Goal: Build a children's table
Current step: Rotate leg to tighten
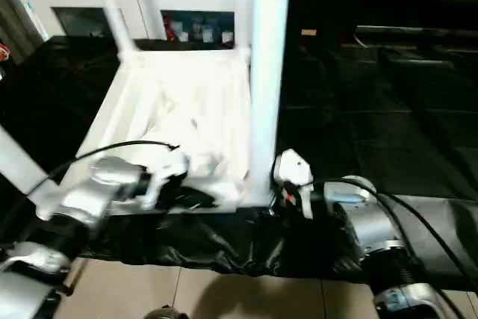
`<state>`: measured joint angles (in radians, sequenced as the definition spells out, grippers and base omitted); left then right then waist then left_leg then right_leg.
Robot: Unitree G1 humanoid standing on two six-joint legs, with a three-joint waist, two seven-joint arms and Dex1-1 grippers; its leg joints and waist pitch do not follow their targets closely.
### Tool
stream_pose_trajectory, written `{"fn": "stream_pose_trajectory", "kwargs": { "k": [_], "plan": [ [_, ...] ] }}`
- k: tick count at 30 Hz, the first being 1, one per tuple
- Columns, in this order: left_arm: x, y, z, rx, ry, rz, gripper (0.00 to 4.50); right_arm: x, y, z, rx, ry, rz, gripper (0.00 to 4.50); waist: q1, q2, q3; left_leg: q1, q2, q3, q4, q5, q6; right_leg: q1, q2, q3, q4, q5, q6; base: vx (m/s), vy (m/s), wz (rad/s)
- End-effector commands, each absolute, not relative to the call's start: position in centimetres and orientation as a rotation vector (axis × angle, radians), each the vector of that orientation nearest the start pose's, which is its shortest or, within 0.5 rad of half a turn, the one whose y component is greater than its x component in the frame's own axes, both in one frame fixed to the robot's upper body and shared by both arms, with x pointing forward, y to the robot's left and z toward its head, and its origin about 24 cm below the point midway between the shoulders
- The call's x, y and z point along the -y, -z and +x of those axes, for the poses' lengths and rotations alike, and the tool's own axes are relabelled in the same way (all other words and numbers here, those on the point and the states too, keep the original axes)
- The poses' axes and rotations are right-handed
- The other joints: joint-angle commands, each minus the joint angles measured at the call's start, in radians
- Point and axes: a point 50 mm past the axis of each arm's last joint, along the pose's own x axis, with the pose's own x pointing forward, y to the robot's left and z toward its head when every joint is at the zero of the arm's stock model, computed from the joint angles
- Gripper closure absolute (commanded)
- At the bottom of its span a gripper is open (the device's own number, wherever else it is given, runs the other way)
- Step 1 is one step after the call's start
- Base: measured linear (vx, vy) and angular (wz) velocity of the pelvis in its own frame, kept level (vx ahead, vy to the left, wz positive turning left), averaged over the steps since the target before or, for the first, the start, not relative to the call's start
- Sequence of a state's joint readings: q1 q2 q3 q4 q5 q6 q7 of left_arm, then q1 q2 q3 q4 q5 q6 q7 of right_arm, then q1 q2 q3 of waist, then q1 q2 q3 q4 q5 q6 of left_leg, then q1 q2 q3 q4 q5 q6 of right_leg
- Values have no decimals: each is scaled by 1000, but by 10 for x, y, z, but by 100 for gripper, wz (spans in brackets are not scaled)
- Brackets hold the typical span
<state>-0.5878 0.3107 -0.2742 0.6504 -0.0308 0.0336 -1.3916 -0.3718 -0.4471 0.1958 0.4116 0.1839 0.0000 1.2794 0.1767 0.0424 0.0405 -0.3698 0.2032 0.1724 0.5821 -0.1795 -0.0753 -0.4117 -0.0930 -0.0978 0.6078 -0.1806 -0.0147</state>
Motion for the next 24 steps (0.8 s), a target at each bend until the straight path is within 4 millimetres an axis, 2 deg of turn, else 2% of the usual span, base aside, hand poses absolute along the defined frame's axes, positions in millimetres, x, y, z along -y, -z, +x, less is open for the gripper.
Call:
{"fn": "stream_pose_trajectory", "kwargs": {
  "k": [1,4,7,11,15,19,21,23,24],
  "plan": [
    [-113,-61,308,-314,1580,266,450,158,-46,275,-298,-1432,-232,129,-1,-16,-66,0,32,-5,-54,-139,106,59,-59,49,-59,-117,-227,0,0,0],
    [-117,-62,308,-322,1591,270,450,159,-46,275,-303,-1447,-245,152,-1,-16,-63,2,32,-4,-56,-176,94,58,-61,49,-65,-166,-221,0,0,0],
    [-120,-63,308,-335,1608,274,450,157,-47,275,-296,-1467,-237,176,0,-16,-62,1,32,-5,-59,-189,80,59,-64,50,-70,-220,-200,0,0,0],
    [-123,-63,307,-346,1616,273,450,155,-47,272,-295,-1494,-219,181,0,-18,-65,0,31,-5,-56,-161,86,60,-61,50,-64,-176,-207,0,0,0],
    [-123,-62,310,-337,1567,292,450,151,-43,269,-290,-1489,-193,183,3,-18,-64,0,32,-4,-54,-157,90,59,-62,50,-64,-169,-211,0,0,0],
    [-118,-60,317,-319,1470,308,450,143,-40,274,-256,-1395,-142,183,6,-17,-62,1,32,-5,-57,-174,75,58,-64,50,-69,-212,-197,0,0,0],
    [-111,-59,323,-307,1391,309,450,136,-34,283,-245,-1264,-132,183,5,-19,-62,2,32,-6,-60,-188,60,57,-65,50,-72,-243,-184,0,0,0],
    [-99,-59,329,-285,1298,303,450,126,-26,293,-243,-1104,-117,183,-5,-16,-55,6,28,-9,-68,-236,23,54,-67,48,-82,-333,-162,0,0,0],
    [-92,-59,330,-272,1275,296,450,120,-23,296,-251,-1044,-114,183,-15,-14,-55,6,25,-12,-72,-253,5,58,-66,45,-85,-375,-144,0,0,0]
  ]
}}
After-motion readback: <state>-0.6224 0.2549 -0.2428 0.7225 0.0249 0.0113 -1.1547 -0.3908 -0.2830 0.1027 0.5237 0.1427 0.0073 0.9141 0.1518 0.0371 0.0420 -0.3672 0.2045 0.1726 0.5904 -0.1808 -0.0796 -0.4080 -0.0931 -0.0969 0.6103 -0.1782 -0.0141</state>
